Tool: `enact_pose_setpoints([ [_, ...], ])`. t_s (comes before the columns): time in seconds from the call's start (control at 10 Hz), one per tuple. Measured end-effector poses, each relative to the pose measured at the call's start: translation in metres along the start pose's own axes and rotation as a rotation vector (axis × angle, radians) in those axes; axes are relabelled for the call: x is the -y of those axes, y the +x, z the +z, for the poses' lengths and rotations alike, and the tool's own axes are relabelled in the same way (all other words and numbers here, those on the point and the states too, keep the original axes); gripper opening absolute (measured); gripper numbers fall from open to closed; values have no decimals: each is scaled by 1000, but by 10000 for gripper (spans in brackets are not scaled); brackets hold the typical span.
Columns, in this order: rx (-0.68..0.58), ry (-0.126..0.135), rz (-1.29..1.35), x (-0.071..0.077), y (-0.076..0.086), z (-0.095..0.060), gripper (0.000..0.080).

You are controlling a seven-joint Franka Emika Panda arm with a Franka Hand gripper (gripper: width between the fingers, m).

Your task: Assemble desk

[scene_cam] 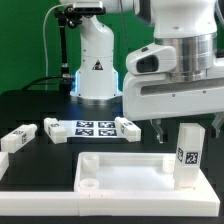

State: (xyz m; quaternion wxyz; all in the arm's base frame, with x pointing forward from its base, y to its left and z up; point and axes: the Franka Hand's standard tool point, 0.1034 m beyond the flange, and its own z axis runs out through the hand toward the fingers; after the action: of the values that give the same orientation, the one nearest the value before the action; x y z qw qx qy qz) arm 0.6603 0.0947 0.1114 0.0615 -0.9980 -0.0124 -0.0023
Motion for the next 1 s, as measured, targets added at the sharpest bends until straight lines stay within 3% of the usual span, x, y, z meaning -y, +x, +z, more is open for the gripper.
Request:
enact_pose_setpoints([
  [0.1,0,3,35,0,0,0,649],
  [0.3,0,4,73,0,0,0,386],
  [0.4,0,2,132,-1,0,0,291],
  [0.7,-5,4,329,-1,1,0,291],
  [1.0,-13,11,813,3,0,1,291],
])
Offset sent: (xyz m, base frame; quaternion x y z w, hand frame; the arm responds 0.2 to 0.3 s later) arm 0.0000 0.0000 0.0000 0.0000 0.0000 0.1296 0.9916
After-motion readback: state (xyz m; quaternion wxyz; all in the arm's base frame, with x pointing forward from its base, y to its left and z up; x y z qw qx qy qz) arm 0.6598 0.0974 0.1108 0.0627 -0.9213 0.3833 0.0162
